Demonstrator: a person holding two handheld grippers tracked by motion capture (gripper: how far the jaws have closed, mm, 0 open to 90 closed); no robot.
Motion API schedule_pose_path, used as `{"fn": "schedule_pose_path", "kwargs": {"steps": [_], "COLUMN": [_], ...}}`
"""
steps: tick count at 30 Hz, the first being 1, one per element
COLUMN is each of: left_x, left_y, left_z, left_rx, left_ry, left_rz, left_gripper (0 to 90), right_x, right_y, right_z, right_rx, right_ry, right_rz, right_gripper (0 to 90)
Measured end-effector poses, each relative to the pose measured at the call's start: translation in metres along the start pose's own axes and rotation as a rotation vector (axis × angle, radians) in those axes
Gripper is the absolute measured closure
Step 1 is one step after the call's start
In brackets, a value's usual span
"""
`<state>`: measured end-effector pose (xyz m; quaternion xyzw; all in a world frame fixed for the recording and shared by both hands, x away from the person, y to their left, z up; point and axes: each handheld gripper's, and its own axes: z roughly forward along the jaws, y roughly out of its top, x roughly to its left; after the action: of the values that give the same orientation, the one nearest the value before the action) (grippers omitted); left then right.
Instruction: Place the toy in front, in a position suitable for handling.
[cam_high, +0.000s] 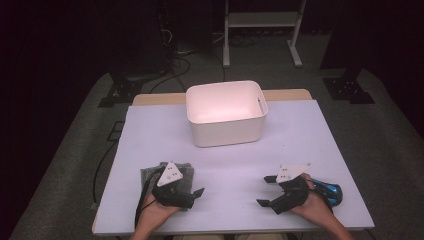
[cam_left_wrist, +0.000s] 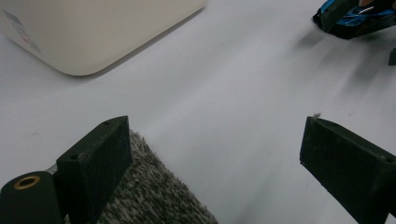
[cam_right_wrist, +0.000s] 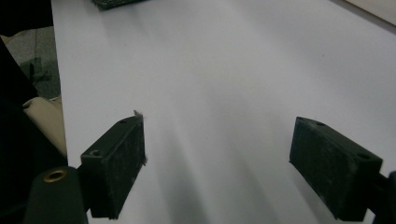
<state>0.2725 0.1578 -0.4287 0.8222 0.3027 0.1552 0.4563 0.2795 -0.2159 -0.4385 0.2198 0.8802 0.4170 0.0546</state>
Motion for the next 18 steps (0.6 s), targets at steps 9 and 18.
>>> {"fn": "schedule_pose_path", "kwargs": {"steps": [9,18], "left_x": [0.000,-0.001], "left_y": [0.000,-0.001], "left_z": [0.000,-0.002], "left_rx": [0.009,0.009], "left_ry": [0.006,0.004], "left_rz": [0.001,0.015], "left_gripper": [8.6,8.6], "right_x": [-0.006,-0.009], "right_y": [0.000,0.004], "right_z": [-0.003,-0.015], "right_rx": [-0.014,-0.026], "right_ry": [0.013,0.009], "right_rz": [0.010,0.019], "right_gripper": [17.0,17.0]}}
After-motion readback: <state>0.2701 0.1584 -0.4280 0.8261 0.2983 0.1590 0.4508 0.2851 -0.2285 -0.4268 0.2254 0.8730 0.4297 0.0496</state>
